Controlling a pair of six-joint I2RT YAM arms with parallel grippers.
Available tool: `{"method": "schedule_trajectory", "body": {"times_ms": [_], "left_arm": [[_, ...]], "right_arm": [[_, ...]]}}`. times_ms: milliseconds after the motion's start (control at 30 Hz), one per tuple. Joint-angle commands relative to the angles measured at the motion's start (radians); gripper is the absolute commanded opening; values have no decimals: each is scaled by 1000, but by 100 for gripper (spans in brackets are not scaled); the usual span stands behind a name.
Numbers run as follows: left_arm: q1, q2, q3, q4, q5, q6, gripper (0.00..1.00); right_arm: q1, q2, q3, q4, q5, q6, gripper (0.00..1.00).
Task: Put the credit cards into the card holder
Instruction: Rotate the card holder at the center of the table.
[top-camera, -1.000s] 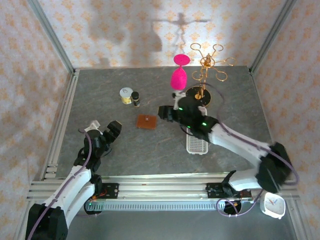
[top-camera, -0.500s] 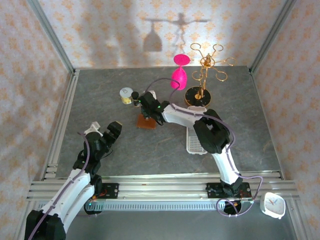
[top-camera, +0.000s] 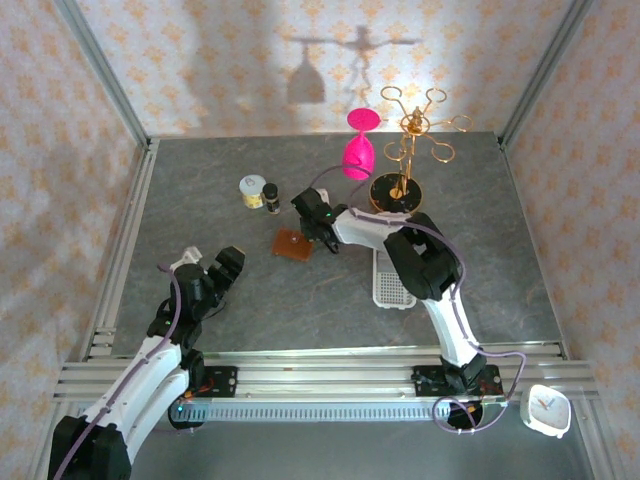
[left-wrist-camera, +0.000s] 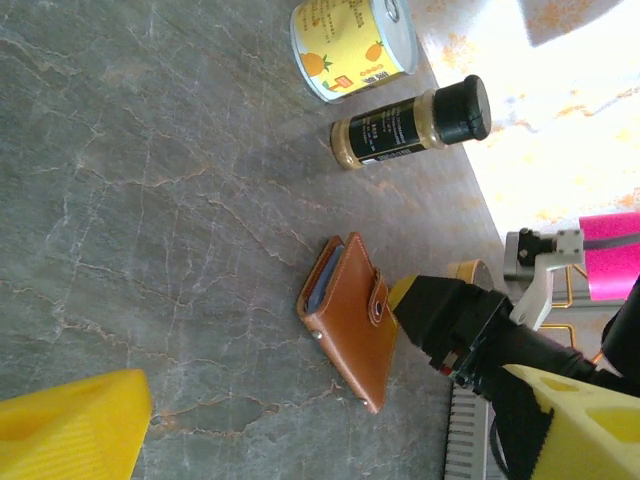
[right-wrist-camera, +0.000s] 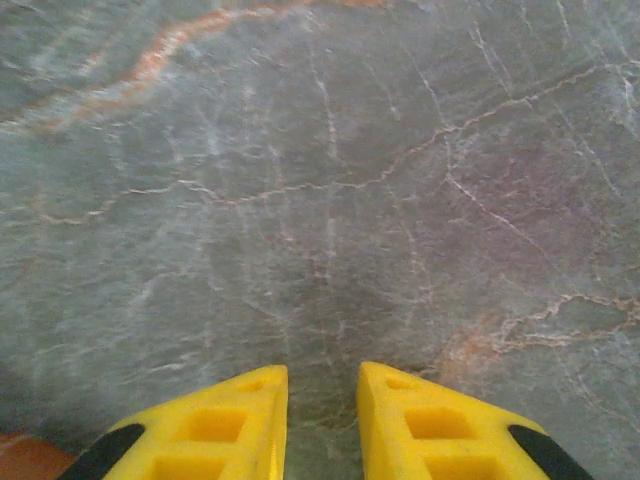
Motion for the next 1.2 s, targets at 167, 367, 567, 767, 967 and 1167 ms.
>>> {"method": "schedule_trajectory", "body": {"times_ms": [167,367,567,767,967,1167], "left_arm": [[-12,-1,0,-5,6,-17,89],[-15,4,-17,12,1,-32,86],[-25,59,-1,49,19,8,79],[-34,214,101,46,72,139,79],[-44,391,191,73,132,202,69],[-78,498,227,148,133,185,61]], "right_arm": [[44,-95,-125,3,-27,30,26],[95,-177,-228,51,-47,88,26],[109,-300,-327,119,-44,139,26],[107,-330,-324,164,-47,147,26],[104,-225,-224,168,-102,165,12],[90,-137,-156,170,-118,175,6]]}}
